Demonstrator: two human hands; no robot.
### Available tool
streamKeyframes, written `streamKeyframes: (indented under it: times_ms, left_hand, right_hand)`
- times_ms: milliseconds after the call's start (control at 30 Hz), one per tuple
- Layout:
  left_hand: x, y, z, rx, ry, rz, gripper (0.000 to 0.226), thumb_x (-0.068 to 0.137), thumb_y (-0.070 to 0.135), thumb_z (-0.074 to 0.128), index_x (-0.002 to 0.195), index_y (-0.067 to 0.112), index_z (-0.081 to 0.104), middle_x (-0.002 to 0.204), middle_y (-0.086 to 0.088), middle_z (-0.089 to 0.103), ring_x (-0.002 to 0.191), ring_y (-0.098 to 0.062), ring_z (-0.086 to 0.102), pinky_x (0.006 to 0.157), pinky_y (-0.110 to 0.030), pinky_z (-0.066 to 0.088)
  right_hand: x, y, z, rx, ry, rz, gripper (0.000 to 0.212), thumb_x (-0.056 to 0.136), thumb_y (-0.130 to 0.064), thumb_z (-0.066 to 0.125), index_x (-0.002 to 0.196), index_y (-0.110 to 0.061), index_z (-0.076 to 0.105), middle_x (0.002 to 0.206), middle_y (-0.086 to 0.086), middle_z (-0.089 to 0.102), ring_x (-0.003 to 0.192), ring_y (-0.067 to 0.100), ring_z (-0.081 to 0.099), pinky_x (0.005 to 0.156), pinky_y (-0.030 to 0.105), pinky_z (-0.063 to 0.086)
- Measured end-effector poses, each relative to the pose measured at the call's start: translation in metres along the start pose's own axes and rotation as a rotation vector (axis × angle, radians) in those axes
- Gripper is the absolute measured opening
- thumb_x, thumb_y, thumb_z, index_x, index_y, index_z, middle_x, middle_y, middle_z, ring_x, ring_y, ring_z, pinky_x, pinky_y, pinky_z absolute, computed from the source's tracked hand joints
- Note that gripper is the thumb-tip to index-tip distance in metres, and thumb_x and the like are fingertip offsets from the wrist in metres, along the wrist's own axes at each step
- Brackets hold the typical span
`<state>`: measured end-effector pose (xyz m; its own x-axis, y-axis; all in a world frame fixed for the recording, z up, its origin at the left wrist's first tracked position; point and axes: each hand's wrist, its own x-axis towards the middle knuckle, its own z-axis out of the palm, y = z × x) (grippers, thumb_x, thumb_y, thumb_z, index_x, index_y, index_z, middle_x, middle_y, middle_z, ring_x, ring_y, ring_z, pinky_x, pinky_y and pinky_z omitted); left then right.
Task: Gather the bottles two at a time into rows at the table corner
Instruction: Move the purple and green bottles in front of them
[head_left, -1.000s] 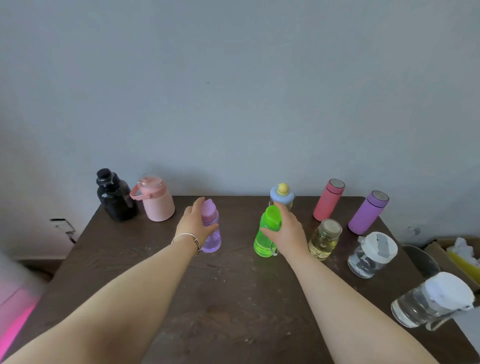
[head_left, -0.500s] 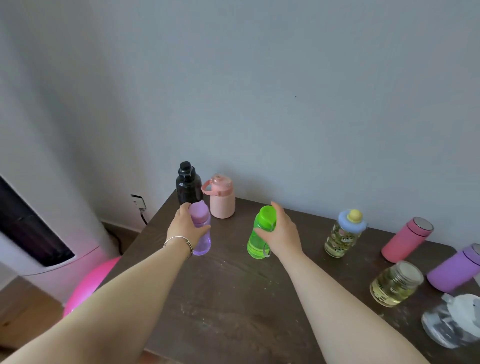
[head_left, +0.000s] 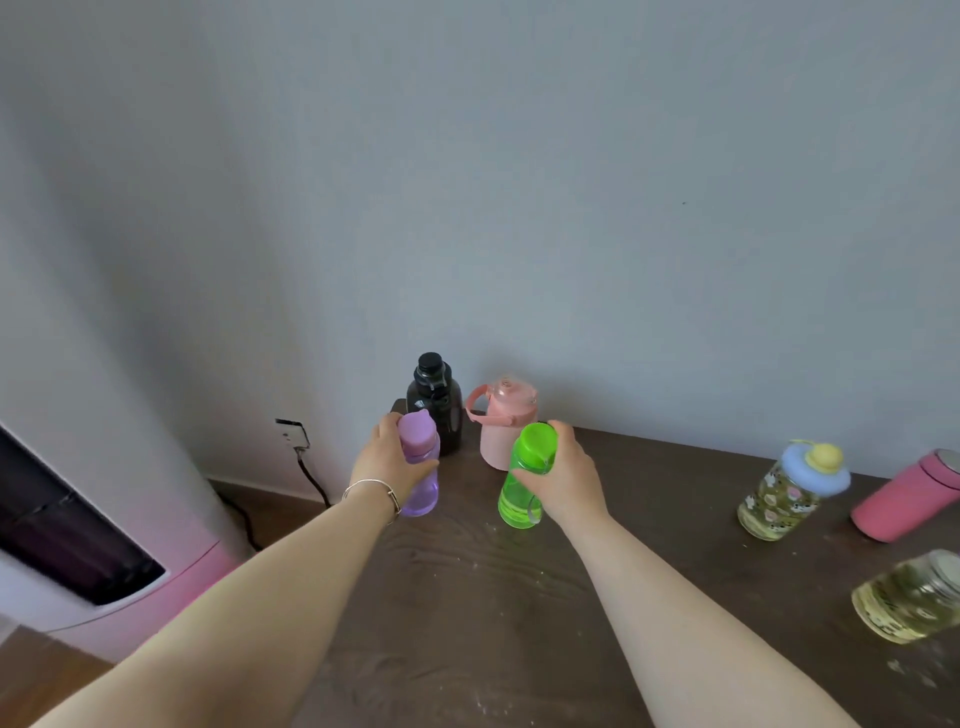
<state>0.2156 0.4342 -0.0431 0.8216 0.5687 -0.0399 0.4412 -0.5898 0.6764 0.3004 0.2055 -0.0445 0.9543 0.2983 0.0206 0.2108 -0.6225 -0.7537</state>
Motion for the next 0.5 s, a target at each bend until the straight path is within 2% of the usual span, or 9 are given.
streamKeyframes:
  times_ms: [167, 500]
  left_hand:
    - [0.028, -0.020, -0.005, -0.003, -0.084, 0.030, 0.068, 0.073, 0.032, 0.079, 0.127, 0.020, 0.039, 0.127, -0.005, 0.051, 0.096, -0.025, 0.053, 0.085, -0.037, 0.049]
    - [0.051, -0.038, 0.008, -0.018, -0.165, 0.103, 0.072, 0.071, 0.031, 0.083, 0.127, 0.020, 0.040, 0.129, -0.006, 0.051, 0.104, -0.027, 0.055, 0.087, -0.037, 0.050]
  right_hand:
    - [0.010, -0.010, 0.037, -0.002, 0.010, 0.053, 0.066, 0.069, -0.031, 0.080, 0.125, -0.030, 0.044, 0.111, -0.003, 0.061, 0.101, 0.023, 0.060, 0.081, 0.040, 0.052]
    - [0.024, -0.012, 0.076, -0.065, 0.018, 0.107, 0.075, 0.069, -0.035, 0.082, 0.131, -0.026, 0.042, 0.115, 0.002, 0.059, 0.104, 0.026, 0.060, 0.083, 0.040, 0.052]
